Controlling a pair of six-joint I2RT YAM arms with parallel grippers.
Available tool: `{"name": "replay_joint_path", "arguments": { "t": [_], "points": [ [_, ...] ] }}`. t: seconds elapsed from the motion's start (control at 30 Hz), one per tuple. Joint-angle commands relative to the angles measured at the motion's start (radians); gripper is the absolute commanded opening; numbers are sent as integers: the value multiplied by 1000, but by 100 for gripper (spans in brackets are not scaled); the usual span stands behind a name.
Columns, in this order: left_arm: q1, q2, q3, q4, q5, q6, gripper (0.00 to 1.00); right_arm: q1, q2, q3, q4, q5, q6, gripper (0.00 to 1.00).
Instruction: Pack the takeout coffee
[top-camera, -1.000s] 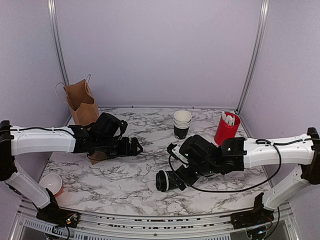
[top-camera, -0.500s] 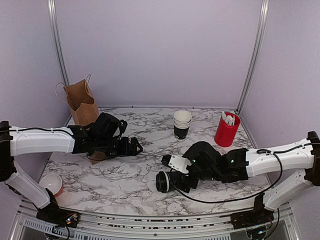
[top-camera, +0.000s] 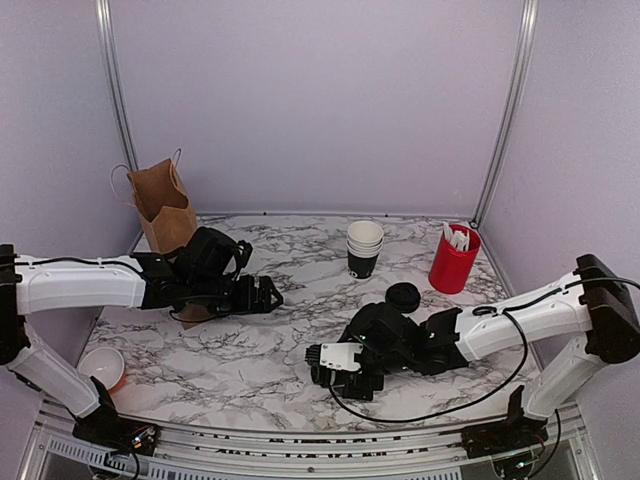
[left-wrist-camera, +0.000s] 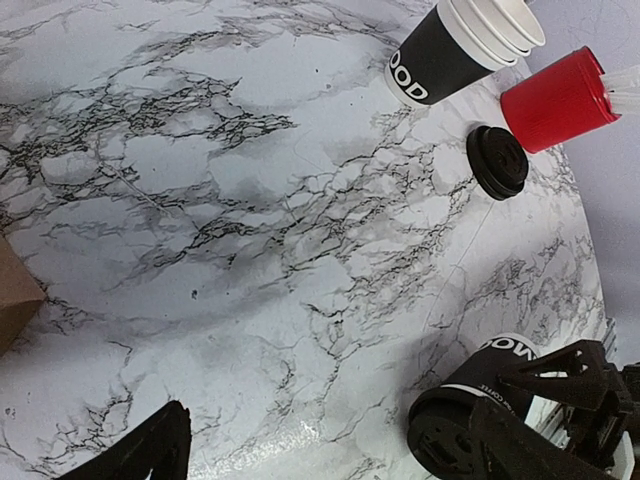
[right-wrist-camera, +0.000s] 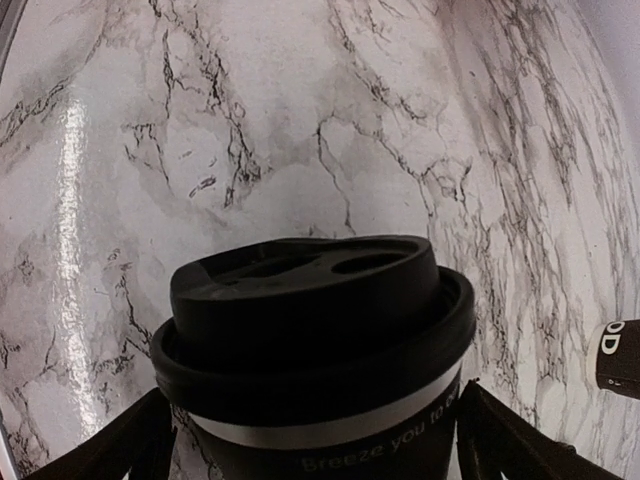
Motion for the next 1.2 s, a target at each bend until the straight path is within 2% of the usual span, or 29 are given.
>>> {"name": "replay_joint_path", "arguments": {
  "t": [0.0, 0.27, 0.43, 0.53, 0.8, 0.93, 1.17],
  "points": [
    [6, -33, -19, 13, -3, 7, 98, 6, 51, 6, 96, -32, -36, 95],
    [8, -34, -20, 14, 11, 7, 98, -3, 111, 14, 244, -10, 35, 91],
    [19, -36, -29, 35, 51, -5, 99, -42, 82, 0, 329, -48, 132, 76],
    [29, -32, -34, 60, 93, -19, 98, -54, 46, -18, 391, -53, 175, 72],
    [67, -39, -66, 193, 258, -101, 99, -77, -28, -177, 839, -11, 309, 73],
    [91, -38, -89, 315, 372, -179, 98, -82, 38, -207, 1075, 8, 373, 73],
    [97, -17, -103, 437, 499, -304, 98, -83, 169, -159, 1292, 55, 420, 73]
  ]
}}
